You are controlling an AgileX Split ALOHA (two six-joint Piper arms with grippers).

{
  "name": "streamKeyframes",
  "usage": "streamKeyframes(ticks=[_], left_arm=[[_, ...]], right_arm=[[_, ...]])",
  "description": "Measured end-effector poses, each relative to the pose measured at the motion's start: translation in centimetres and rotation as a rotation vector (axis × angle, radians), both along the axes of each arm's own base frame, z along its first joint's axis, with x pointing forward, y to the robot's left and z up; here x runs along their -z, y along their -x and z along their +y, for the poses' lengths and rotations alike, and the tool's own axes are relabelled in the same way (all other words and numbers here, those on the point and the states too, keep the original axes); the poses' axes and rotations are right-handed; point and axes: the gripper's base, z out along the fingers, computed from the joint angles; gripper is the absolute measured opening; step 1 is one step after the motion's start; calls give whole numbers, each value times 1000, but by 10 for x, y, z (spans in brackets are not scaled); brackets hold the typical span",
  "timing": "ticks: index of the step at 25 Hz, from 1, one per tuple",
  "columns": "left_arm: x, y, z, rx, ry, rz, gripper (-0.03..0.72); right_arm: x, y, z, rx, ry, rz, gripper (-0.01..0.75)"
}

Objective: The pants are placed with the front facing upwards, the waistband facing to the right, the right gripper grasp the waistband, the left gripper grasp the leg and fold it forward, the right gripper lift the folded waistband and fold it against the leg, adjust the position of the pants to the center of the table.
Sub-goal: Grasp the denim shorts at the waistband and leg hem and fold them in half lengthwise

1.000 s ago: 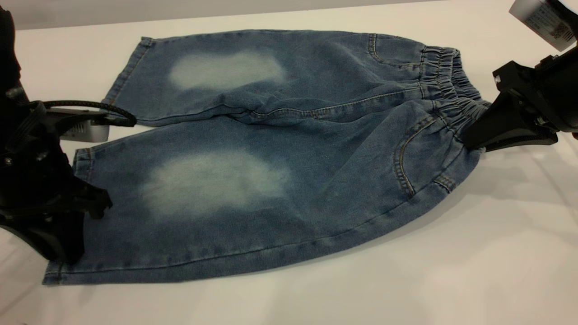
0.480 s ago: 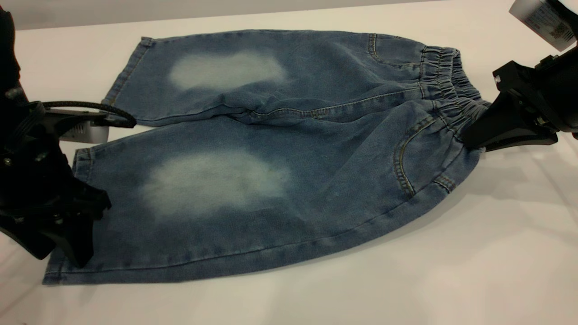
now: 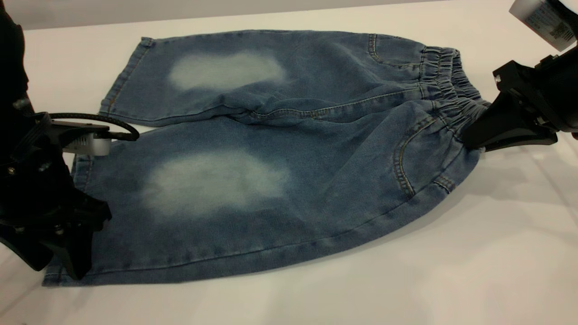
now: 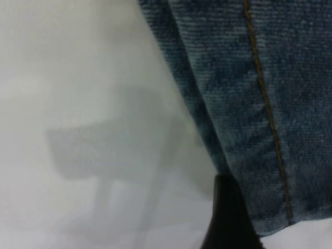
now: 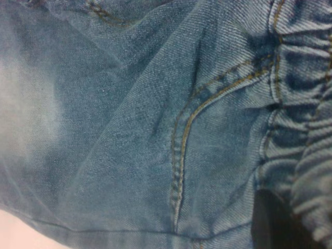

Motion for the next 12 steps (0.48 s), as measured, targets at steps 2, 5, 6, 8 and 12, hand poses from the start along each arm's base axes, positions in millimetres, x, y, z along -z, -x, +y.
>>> streamKeyframes(ticks=[2, 5, 6, 8, 12], left_arm=[[0, 0, 0, 0, 0, 1, 390], [1, 1, 1, 3, -3, 5, 293], [1, 1, 1, 3, -3, 8, 246], [1, 1, 1, -1, -3, 11, 146], [-1, -1, 0, -8, 0, 14, 56]], right_arm=[[0, 0, 0, 0, 0, 0, 38], [0, 0, 0, 0, 0, 0, 38], [0, 0, 0, 0, 0, 0, 38], [0, 0, 0, -1, 0, 0, 38], [0, 0, 0, -1, -1, 0, 38]])
